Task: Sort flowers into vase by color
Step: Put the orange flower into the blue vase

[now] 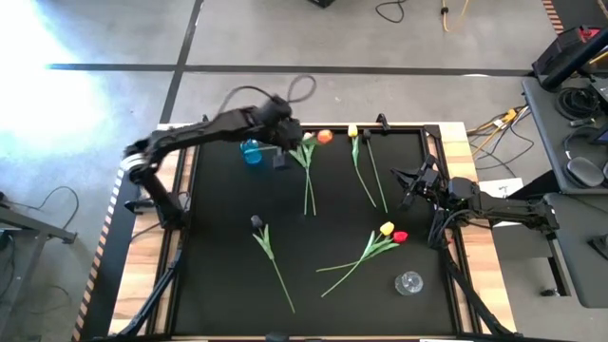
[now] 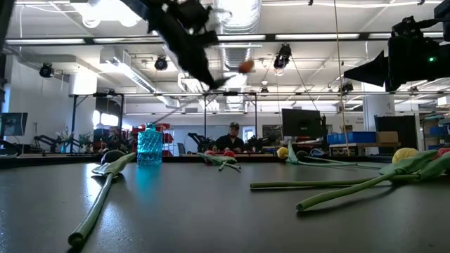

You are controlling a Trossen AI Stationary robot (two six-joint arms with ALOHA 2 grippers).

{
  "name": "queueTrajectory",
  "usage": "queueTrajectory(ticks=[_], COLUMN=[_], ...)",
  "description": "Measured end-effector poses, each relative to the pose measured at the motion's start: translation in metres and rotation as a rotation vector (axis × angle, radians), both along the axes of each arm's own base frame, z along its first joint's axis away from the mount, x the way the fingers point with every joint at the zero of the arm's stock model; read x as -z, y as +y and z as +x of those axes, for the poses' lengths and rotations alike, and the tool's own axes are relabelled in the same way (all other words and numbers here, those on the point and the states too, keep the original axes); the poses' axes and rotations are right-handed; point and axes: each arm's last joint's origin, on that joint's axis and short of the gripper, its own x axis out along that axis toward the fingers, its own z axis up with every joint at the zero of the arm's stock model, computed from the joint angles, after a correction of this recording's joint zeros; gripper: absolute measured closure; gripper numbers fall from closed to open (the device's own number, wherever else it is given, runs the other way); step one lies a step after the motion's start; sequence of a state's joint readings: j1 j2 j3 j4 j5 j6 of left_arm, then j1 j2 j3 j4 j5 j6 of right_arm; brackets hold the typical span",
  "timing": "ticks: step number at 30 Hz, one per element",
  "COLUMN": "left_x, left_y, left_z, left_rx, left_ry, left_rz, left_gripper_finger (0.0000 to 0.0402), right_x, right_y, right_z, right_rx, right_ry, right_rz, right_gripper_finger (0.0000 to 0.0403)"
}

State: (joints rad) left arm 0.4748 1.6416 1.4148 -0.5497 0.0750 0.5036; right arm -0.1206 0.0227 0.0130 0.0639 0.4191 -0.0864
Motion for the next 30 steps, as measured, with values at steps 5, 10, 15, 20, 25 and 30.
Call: queueTrajectory(ticks=[5, 10, 15, 20, 25, 30], left_x=[-0.048, -0.064, -0.059, -0.041, -0.017, -0.002], left_y=[-0.020, -0.040, -0.050, -0.045, -0.034, -0.026], left_z=[-0.039, -0.076, -0.106, -0.123, -0.131, -0.135], left_rx=[0.014, 0.017, -0.003, -0.074, -0.110, -0.128], left_ry=[-0.254, -0.466, -0.578, -0.624, -0.713, -0.754], left_rz=[0.121, 0.236, 0.292, 0.293, 0.293, 0.284], left_gripper_finger=[0.0401, 0.0401, 0.0401, 0.0401, 0.0401, 0.0401], right_x=[0.000, 0.000, 0.000, 0.000, 0.000, 0.000], right_y=[0.000, 0.000, 0.000, 0.000, 0.000, 0.000], right_z=[0.000, 0.000, 0.000, 0.000, 0.000, 0.000], right_rx=[0.000, 0.000, 0.000, 0.000, 0.000, 0.000], right_ry=[0.000, 0.000, 0.000, 0.000, 0.000, 0.000], right_rz=[0.000, 0.000, 0.000, 0.000, 0.000, 0.000], right_gripper_finger=[0.0394, 0.0394, 0.0394, 0.0394, 0.0394, 0.0394])
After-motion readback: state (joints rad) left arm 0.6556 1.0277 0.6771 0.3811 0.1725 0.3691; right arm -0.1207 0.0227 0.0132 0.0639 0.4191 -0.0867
